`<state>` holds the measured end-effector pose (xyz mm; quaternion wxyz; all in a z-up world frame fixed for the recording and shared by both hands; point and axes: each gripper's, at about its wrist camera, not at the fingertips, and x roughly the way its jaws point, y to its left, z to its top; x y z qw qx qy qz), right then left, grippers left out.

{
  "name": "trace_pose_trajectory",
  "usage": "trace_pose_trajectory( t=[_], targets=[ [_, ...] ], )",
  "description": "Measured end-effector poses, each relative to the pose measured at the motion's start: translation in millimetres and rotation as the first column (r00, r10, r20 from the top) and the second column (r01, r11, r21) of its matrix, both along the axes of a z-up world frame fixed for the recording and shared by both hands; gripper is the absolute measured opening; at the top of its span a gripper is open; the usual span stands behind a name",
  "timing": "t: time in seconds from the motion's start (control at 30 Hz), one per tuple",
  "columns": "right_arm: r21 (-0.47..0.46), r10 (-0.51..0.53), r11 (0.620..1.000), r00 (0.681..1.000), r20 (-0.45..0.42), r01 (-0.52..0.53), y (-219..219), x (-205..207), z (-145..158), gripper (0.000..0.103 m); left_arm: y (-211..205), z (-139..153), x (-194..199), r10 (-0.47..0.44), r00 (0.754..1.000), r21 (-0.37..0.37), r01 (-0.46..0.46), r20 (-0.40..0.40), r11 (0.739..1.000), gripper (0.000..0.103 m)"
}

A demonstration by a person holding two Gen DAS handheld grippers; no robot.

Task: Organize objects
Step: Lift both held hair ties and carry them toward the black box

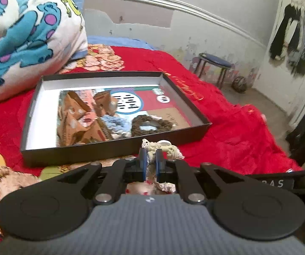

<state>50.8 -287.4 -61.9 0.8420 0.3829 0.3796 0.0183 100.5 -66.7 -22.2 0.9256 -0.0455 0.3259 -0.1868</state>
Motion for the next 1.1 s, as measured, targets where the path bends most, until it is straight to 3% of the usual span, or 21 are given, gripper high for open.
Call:
trace_pose_trajectory(
  t=[0.1,0.2,0.33,0.73,1.1],
  targets=[
    [0.003,-0.003,1.0,0.999,0.046,0.003,-1.0,-3.9,7.0,0.011,4.6,4.7,-1.9,-0.02,1.0,-0.055,0.021,0.018,0.998,0.01],
    [0.035,-0.011,0.999,0.997,0.077,0.009,-5.4,-6.7,12.2,0.011,2.0,4.6,-3.5,-0.009,0.999,-0.016,0.01,0.044,1.0,0.01],
    [0.082,-0.012,0.997,0.991,0.131,0.001,-10.8,-10.5,22.4,0.011,6.9,10.9,-6.3,0.005,0.998,-0.048,-0.002,0.066,0.999,0.01],
    [0.081,0.007,0.996,0.954,0.298,-0.032,-7.1,-8.0,55.0,0.011,24.5,34.5,-13.7,0.078,0.981,-0.159,-0.049,0.177,0.986,0.01],
    [0.081,0.06,0.992,0.936,0.348,-0.094,1.0,12.5,69.1,0.011,34.7,40.6,-11.4,0.145,0.97,-0.205,-0.104,0.195,0.973,0.01]
  ],
)
